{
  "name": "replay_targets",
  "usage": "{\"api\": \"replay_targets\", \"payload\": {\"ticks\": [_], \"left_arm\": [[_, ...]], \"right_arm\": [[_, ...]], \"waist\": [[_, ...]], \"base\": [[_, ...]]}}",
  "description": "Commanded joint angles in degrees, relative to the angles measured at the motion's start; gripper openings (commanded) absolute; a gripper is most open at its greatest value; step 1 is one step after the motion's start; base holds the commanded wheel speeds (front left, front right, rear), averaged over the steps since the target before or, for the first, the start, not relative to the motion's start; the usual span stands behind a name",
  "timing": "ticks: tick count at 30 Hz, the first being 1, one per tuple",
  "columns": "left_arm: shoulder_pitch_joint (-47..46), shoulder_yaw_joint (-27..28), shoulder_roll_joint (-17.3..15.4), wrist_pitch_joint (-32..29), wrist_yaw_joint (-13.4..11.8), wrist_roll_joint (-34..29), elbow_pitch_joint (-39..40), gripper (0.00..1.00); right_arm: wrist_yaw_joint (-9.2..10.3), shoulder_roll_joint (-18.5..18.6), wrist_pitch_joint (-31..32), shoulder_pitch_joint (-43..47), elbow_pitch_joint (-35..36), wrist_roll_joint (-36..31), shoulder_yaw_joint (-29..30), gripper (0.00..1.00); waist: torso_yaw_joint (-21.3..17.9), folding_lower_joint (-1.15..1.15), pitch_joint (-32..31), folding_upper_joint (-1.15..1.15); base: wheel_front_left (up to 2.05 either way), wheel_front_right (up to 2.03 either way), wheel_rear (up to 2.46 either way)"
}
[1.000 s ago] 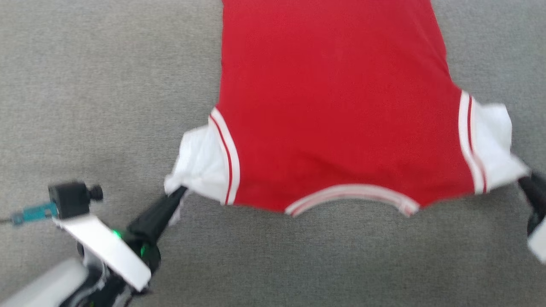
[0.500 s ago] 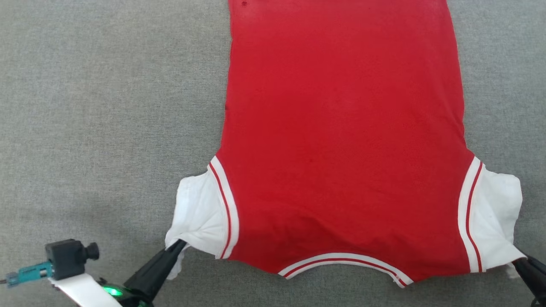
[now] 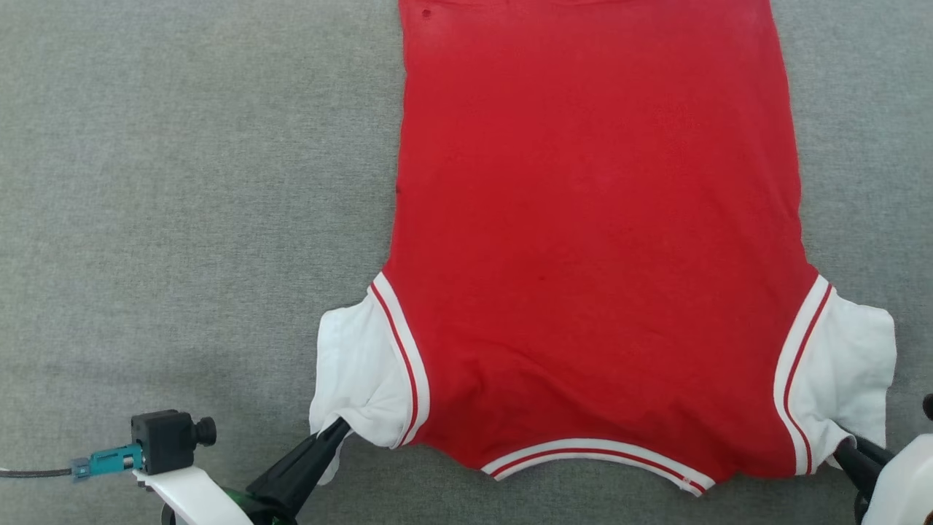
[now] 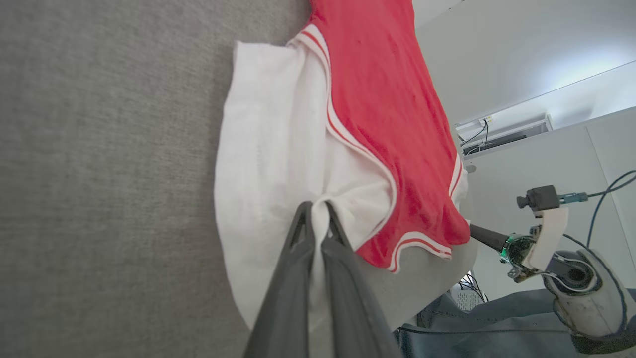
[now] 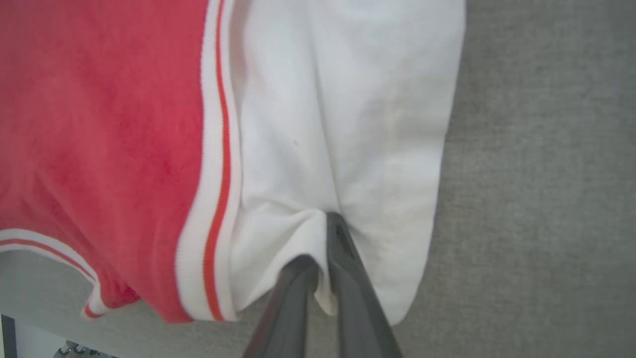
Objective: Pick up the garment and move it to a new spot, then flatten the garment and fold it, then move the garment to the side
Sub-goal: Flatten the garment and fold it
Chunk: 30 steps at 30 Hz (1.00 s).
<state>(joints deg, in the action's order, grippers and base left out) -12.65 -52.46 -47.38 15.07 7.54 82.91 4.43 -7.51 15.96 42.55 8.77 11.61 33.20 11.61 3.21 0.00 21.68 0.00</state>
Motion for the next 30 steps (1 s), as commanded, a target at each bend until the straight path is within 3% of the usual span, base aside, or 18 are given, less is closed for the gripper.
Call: {"api": "replay_targets", "payload": {"ticks": [1,2,8,13,18,24,30], "left_arm": [[-0.6,-0.1,-0.1,0.1,-0.1,0.4,-0.2,0.0],[-1.0,-0.2,0.1,0.1,-0.1,0.4,-0.4,0.0],[-1.2,0.5,1.2,0.1,-0.1,-1.0,-0.2,0.0],[-2.6,1.0,1.9,0.1,-0.1,-2.6,0.8,0.0],[-5.2,0.0,2.6,0.1,-0.1,-3.8,2.5,0.0],[-9.2,-2.4,3.4,0.1,-0.1,-5.2,3.8,0.0],[-12.0,-3.1,4.1,0.1,-0.1,-5.6,5.1,0.0]], "right_arm": [[0.04,-0.1,-0.5,-0.8,-0.6,-0.2,-0.5,0.89],[0.04,0.0,-0.9,-0.8,0.0,0.0,0.0,1.0],[0.03,1.2,2.2,-0.1,10.8,2.8,6.4,1.0],[0.02,3.0,8.8,-8.6,15.0,2.5,13.2,1.0],[0.02,5.4,13.8,-26.4,9.6,-4.6,12.4,1.0],[0.03,7.0,14.6,-47.2,-4.3,-13.8,6.7,1.0],[0.02,8.8,17.1,-60.8,-18.0,-21.6,4.1,1.0]], "waist": [[0.1,0.0,0.1,0.0],[0.3,0.0,0.1,0.0],[1.5,0.0,0.5,0.0],[2.7,0.0,2.2,0.0],[4.8,0.0,5.7,0.0],[8.3,0.0,10.0,0.0],[12.3,0.0,13.7,0.0]], "base": [[0.0,0.0,0.0],[0.0,0.0,0.0],[0.0,0.0,0.0],[0.0,0.0,0.0],[0.0,0.0,0.0],[0.0,0.0,0.0],[0.0,0.0,0.0]]}}
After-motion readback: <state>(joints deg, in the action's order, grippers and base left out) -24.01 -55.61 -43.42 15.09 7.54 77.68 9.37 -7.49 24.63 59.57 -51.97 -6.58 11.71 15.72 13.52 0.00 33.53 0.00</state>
